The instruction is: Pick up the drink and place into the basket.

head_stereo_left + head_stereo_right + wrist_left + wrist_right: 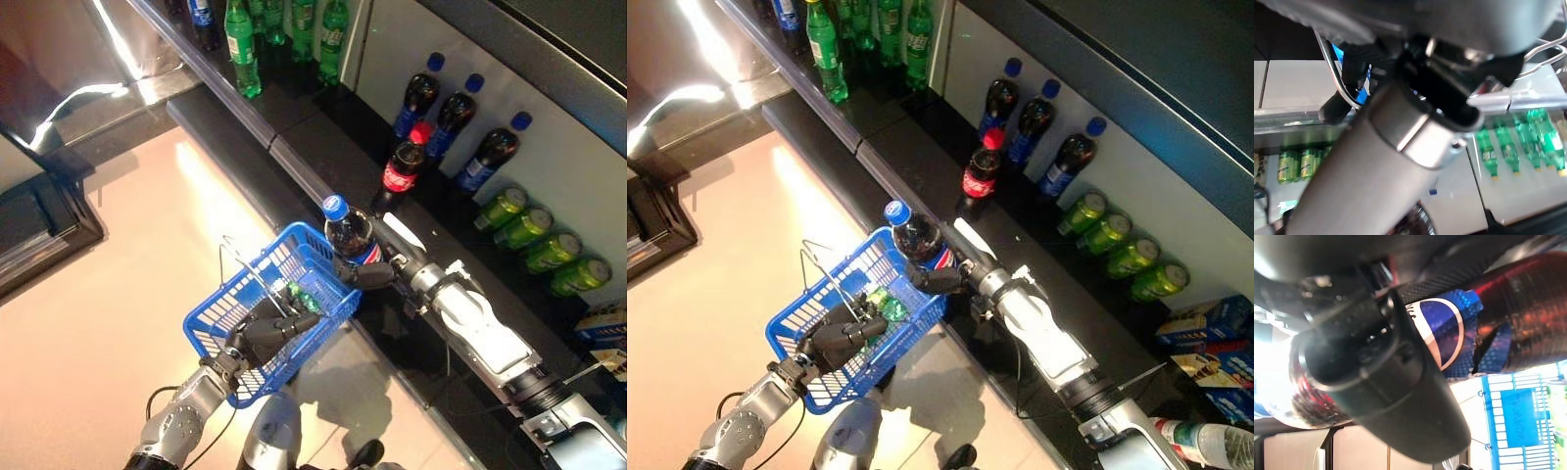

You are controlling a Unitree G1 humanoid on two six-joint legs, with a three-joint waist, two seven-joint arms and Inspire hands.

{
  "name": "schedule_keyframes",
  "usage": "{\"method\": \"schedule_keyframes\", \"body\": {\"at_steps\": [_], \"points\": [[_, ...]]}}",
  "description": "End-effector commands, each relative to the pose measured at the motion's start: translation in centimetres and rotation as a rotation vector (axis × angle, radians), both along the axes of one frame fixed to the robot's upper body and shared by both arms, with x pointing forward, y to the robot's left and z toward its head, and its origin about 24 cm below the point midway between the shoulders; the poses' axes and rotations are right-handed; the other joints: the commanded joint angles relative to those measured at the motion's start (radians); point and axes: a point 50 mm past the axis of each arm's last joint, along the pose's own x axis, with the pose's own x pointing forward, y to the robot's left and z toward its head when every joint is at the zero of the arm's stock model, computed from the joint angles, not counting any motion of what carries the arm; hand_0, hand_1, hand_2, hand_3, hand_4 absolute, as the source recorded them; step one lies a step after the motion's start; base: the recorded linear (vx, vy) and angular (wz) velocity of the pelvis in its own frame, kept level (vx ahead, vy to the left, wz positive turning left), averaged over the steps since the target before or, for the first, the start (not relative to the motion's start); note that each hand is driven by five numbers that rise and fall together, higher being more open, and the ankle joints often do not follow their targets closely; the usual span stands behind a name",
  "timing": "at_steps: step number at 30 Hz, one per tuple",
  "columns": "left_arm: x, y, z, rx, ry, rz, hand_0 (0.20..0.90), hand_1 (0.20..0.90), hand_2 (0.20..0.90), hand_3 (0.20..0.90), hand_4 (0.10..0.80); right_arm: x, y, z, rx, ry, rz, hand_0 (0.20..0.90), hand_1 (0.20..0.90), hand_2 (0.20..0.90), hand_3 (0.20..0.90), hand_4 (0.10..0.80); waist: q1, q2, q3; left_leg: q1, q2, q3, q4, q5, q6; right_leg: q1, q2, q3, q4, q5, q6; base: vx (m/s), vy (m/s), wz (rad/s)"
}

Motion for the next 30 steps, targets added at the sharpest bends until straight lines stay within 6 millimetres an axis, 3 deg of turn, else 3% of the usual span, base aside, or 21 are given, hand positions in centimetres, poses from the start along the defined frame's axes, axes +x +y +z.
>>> {"method": "schedule_keyframes", "body": {"at_steps": [1,15,30], "points": [[0.5,-5.8,11.0,-0.282,-0.606,-0.323,0.300,0.300,0.300,0.200,0.100,-0.8,3.8,5.3,0.117,-0.270,0.165,0.300,0.300,0.300,0.200,0.100,0.005,-0.010,-0.276,0.077,0.021,0.019,-0.033,-0.071,-0.010,0.007,0.014,-0.005,0.006,0.024,-0.034,0.011,-0.003,0.03],[-0.9,-7.2,13.3,-0.314,-0.724,-0.477,0.300,0.300,0.300,0.200,0.100,-0.8,4.9,4.8,0.070,-0.248,0.195,0.300,0.300,0.300,0.200,0.100,0.023,-0.008,-0.278,0.068,0.012,-0.014,-0.033,-0.064,-0.011,0.007,0.017,-0.013,0.007,0.023,-0.036,0.003,0.000,0.02],[-2.0,-7.9,15.6,-0.322,-0.863,-0.605,0.300,0.300,0.300,0.200,0.100,0.6,4.6,0.7,-0.072,-0.071,0.141,0.300,0.300,0.300,0.200,0.100,0.049,-0.010,-0.284,0.061,0.004,-0.051,-0.033,-0.058,-0.013,0.010,0.020,-0.033,0.011,0.016,-0.043,0.006,0.001,0.05]]}}
